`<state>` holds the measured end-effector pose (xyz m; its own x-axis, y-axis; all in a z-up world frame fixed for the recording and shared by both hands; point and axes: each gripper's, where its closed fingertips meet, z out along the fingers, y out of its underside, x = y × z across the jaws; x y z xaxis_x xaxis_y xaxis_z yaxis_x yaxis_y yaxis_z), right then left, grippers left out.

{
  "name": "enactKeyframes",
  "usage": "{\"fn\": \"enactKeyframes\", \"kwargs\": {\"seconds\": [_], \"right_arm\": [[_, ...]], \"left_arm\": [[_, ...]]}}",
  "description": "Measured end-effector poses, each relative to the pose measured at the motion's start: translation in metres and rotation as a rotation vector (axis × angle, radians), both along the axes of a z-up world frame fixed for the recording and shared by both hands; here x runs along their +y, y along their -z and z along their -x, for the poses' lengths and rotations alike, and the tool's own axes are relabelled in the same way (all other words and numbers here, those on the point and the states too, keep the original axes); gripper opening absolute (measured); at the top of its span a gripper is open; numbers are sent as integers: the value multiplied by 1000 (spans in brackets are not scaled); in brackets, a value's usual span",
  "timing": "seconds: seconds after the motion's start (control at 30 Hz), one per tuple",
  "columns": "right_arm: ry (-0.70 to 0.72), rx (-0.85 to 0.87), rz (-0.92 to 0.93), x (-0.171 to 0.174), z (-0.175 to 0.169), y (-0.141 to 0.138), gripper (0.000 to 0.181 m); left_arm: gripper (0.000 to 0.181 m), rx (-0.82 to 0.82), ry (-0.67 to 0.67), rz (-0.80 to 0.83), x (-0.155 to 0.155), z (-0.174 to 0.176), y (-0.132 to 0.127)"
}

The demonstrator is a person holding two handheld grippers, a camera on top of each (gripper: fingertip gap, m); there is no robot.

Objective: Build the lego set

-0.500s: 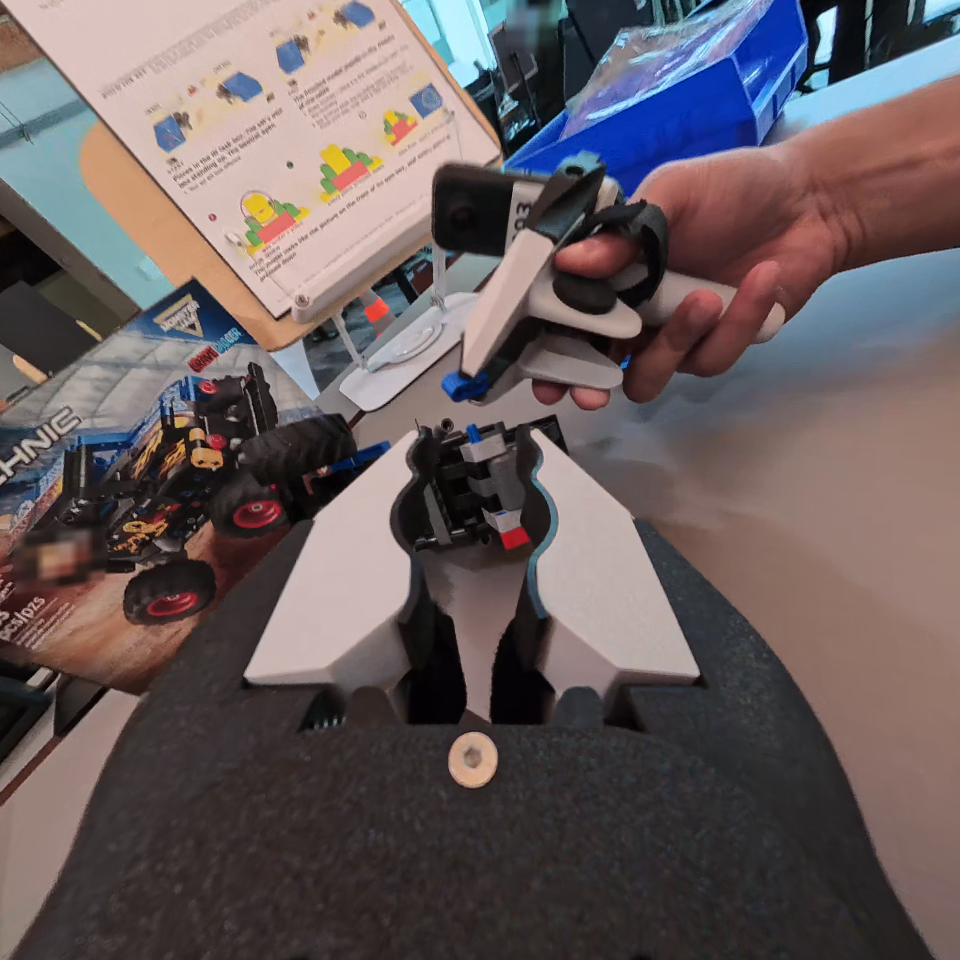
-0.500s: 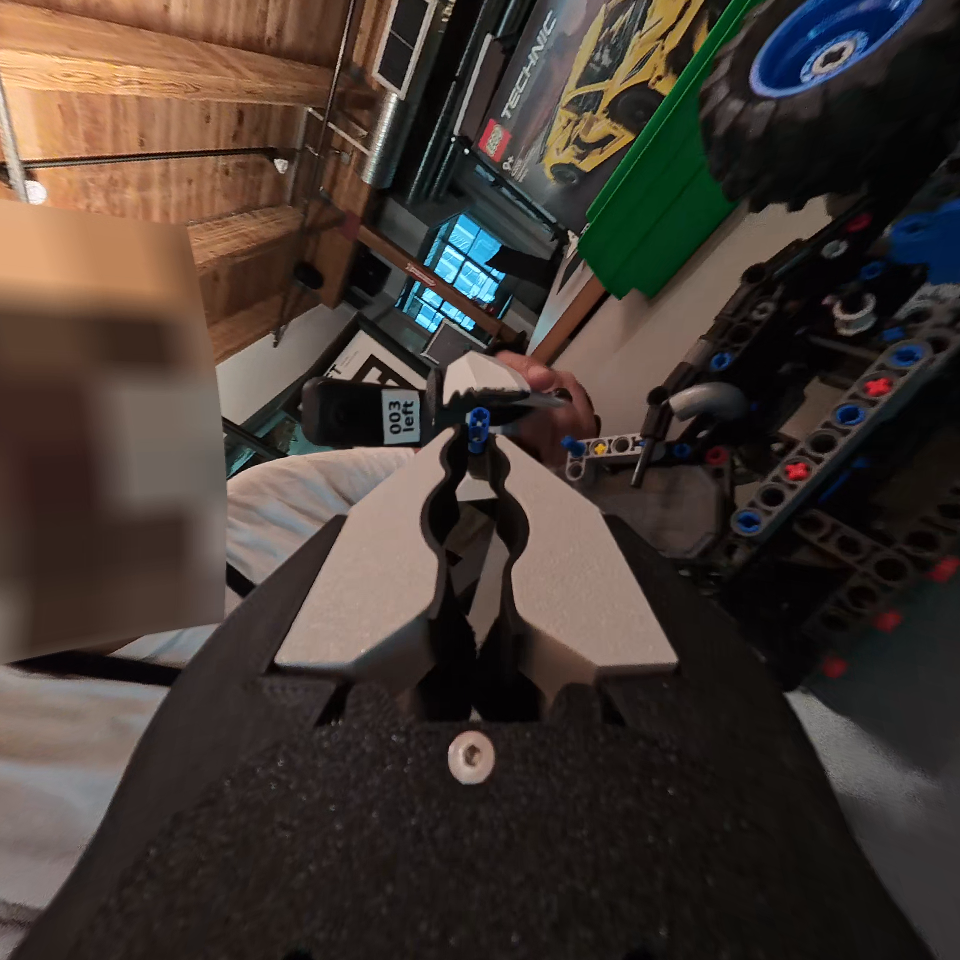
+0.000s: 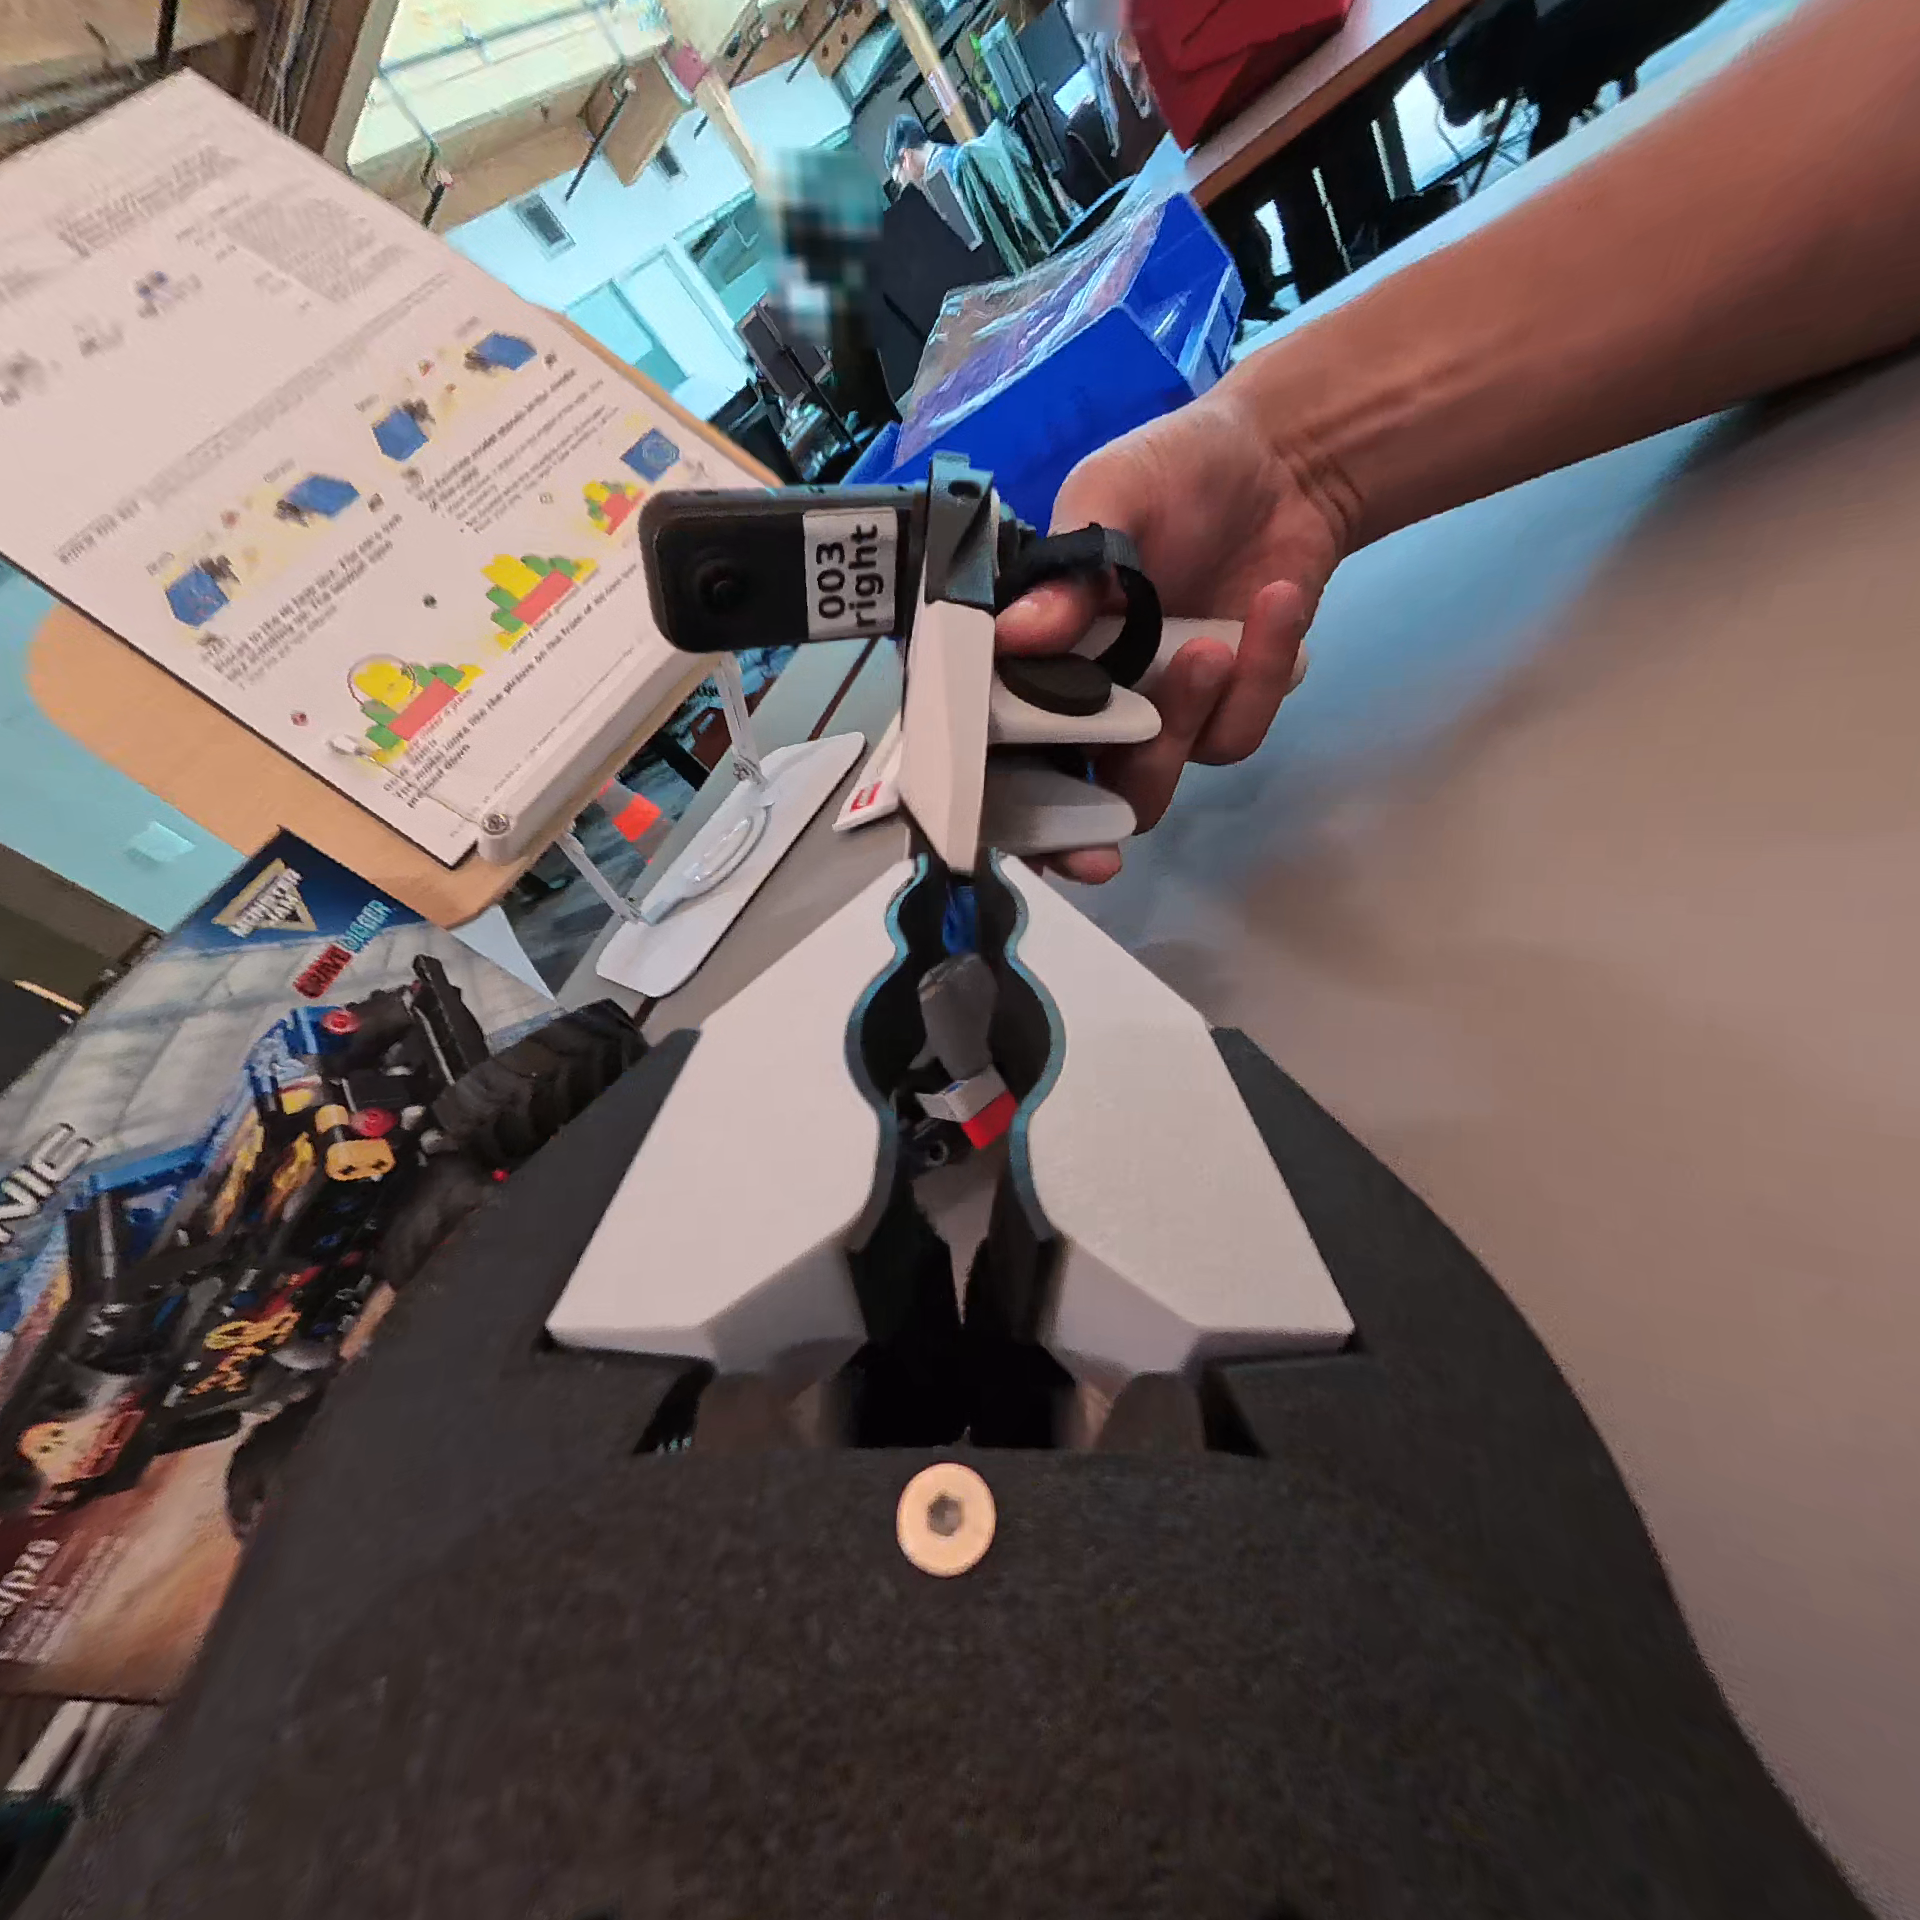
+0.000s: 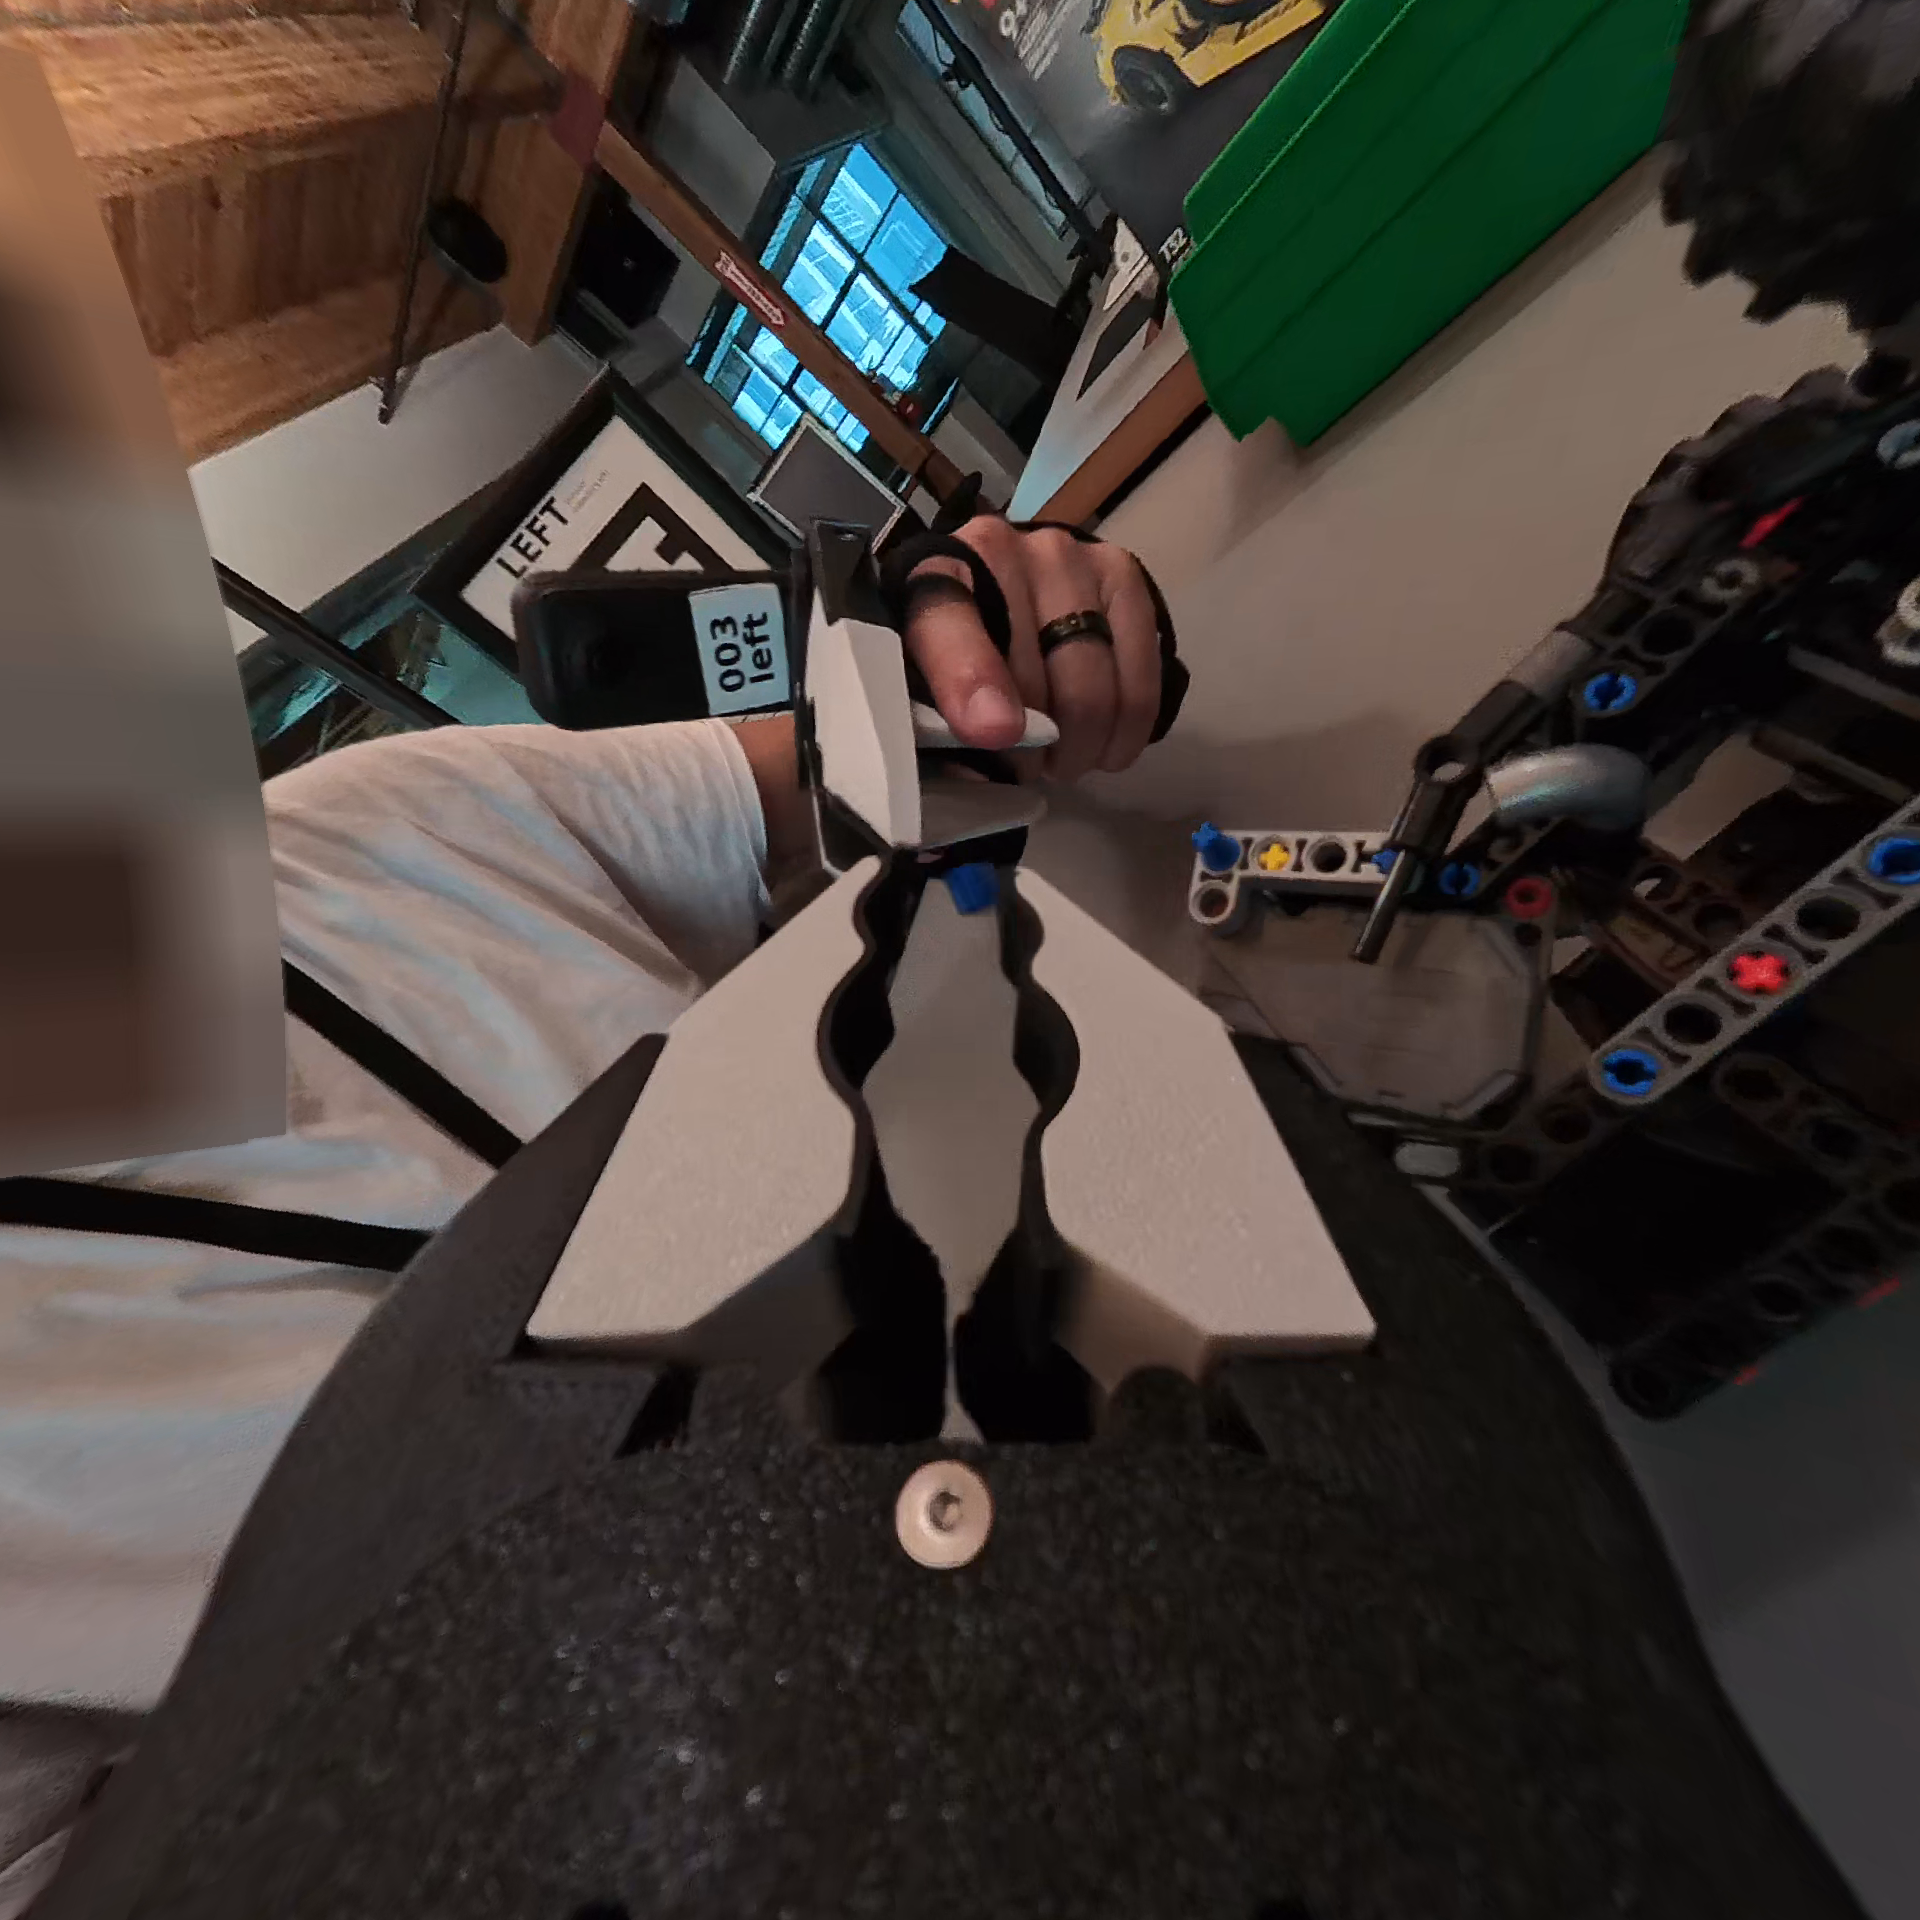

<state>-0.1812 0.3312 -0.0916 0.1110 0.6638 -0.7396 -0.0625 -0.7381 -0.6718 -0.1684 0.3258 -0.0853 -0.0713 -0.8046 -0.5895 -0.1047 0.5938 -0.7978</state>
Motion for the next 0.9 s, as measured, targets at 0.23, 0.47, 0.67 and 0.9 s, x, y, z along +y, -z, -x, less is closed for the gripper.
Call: {"fn": "enactKeyframes", "kwargs": {"seconds": [0.23, 0.47, 0.67, 0.9], "right_arm": [[0, -4, -71, -5, 4, -12, 17], [193, -212, -193, 18, -25, -7, 16], [219, -306, -274, 20, -19, -5, 14], [266, -297, -250, 30, -37, 3, 13]], "left_arm": [[3, -41, -20, -83, -6, 8, -11], [20, 221, -138, 204, 21, 72, 10], [29, 505, -73, 338, -30, 110, 77], [23, 581, -91, 309, -33, 105, 96]]}}
